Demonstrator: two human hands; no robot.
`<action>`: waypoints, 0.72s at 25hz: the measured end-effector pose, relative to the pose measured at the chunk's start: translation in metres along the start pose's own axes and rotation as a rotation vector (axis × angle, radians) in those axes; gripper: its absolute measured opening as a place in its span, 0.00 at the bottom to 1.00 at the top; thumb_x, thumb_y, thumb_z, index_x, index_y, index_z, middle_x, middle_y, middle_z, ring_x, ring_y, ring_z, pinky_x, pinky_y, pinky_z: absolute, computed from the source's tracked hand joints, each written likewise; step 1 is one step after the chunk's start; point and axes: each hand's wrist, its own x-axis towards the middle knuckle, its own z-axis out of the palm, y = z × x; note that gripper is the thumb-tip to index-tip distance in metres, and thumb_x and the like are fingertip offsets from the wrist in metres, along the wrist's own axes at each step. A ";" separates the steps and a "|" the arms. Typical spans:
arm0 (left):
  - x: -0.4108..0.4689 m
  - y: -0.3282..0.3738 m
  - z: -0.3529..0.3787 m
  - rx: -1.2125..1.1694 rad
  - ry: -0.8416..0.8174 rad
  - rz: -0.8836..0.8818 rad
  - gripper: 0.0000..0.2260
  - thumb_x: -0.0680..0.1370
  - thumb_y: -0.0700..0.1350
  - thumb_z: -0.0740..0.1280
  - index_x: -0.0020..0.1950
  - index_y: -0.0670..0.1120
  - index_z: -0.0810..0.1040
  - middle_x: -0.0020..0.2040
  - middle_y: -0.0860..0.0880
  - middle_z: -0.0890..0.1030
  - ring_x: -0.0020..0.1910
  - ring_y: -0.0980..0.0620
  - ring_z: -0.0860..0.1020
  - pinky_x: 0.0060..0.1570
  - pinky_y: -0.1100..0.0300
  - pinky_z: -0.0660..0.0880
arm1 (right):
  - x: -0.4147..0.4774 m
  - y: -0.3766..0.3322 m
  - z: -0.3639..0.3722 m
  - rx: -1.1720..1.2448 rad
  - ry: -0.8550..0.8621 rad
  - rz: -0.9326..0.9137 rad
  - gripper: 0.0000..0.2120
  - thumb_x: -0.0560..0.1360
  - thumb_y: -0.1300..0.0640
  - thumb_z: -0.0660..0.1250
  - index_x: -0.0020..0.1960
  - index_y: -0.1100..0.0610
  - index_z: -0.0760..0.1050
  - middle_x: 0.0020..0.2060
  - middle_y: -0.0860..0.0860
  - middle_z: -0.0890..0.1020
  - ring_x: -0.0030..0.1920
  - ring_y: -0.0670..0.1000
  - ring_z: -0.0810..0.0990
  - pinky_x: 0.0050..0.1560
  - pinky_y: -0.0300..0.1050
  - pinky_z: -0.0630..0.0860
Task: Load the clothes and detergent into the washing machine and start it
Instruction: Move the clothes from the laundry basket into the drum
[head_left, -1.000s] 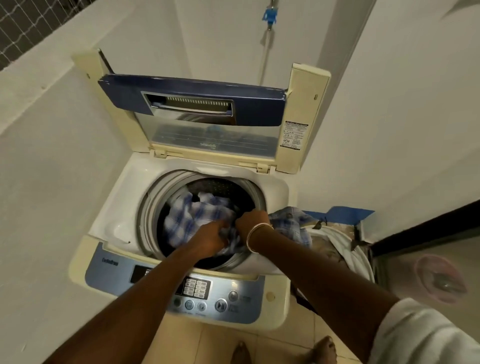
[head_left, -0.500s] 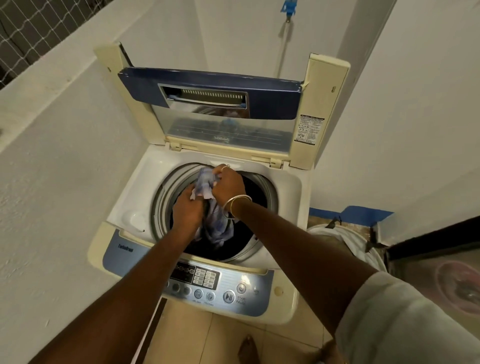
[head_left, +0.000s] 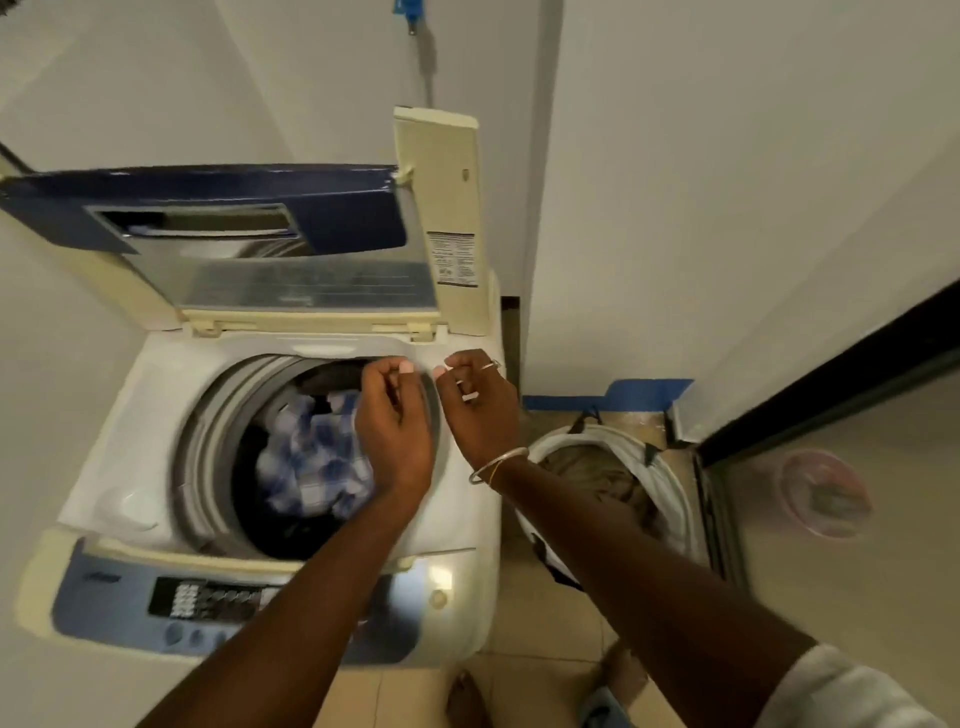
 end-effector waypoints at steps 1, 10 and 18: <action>-0.011 0.012 0.022 -0.016 -0.048 0.048 0.07 0.84 0.51 0.60 0.55 0.50 0.75 0.45 0.50 0.81 0.45 0.50 0.80 0.47 0.50 0.79 | 0.001 0.009 -0.023 0.046 0.094 0.025 0.03 0.78 0.54 0.68 0.50 0.52 0.75 0.39 0.43 0.80 0.40 0.41 0.79 0.41 0.30 0.75; -0.118 -0.046 0.200 0.179 -0.454 0.016 0.06 0.85 0.49 0.60 0.51 0.53 0.74 0.43 0.56 0.78 0.44 0.63 0.78 0.46 0.68 0.76 | 0.002 0.206 -0.169 -0.204 -0.061 0.465 0.10 0.77 0.45 0.64 0.50 0.51 0.76 0.42 0.48 0.82 0.44 0.50 0.81 0.49 0.51 0.79; -0.156 -0.265 0.311 0.377 -0.696 -0.114 0.12 0.84 0.52 0.59 0.59 0.47 0.77 0.54 0.49 0.82 0.54 0.53 0.80 0.60 0.48 0.77 | 0.001 0.424 -0.160 -0.686 -0.485 0.418 0.26 0.79 0.42 0.59 0.68 0.60 0.71 0.64 0.61 0.76 0.64 0.60 0.75 0.69 0.55 0.68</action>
